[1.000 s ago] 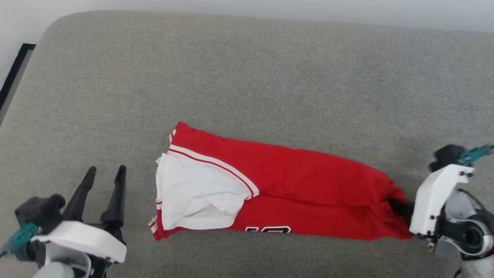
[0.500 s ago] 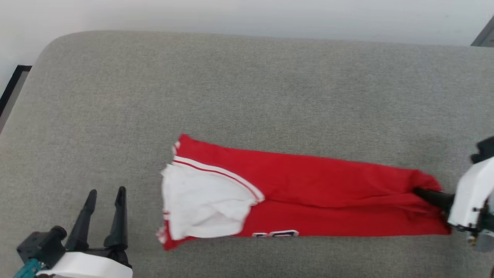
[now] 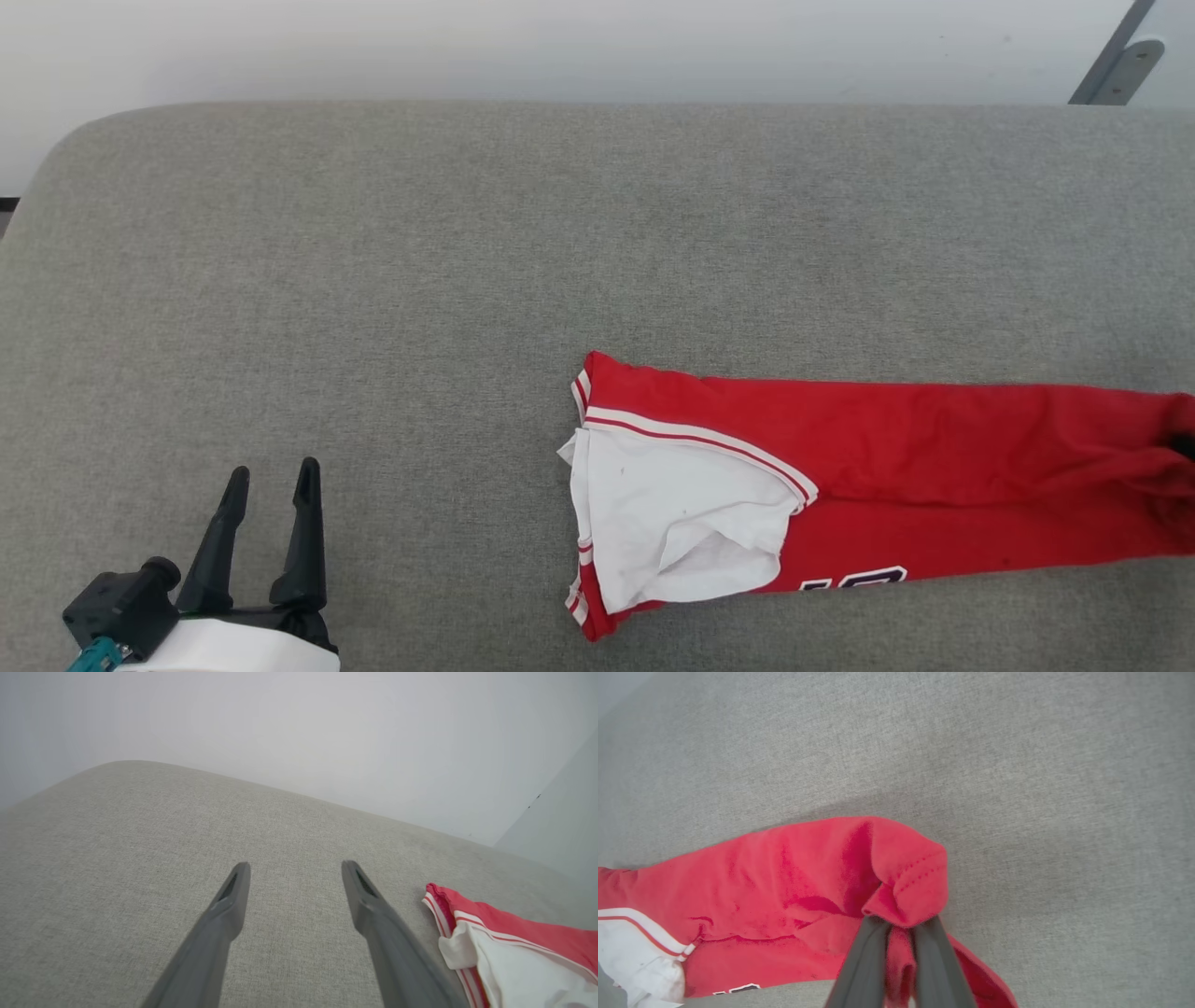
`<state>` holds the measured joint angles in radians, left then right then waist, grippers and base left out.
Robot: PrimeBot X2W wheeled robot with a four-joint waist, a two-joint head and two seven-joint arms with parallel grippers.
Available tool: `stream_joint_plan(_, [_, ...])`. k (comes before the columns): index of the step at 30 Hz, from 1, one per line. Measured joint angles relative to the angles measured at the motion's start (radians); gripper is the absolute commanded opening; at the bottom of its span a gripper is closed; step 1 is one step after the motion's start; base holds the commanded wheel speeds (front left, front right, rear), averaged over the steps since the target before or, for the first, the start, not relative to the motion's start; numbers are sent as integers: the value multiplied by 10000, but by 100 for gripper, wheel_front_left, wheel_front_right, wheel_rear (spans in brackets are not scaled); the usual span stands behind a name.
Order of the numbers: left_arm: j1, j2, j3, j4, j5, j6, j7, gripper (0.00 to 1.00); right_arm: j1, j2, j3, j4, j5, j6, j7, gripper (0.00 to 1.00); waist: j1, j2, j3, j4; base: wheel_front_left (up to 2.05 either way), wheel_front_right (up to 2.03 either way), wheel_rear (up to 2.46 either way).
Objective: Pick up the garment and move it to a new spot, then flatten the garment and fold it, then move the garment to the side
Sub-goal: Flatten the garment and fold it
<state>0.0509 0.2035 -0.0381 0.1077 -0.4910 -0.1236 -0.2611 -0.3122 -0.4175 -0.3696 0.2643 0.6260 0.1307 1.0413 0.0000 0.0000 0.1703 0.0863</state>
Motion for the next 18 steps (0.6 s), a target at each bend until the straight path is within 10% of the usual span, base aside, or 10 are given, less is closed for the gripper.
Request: stream_joint_plan(18, [-81, -73, -167, -198, 65, -42, -2, 100, 662, 2092, 2775, -3294, 1515, 0, 815, 0, 0, 0, 94, 444, 0, 0, 0])
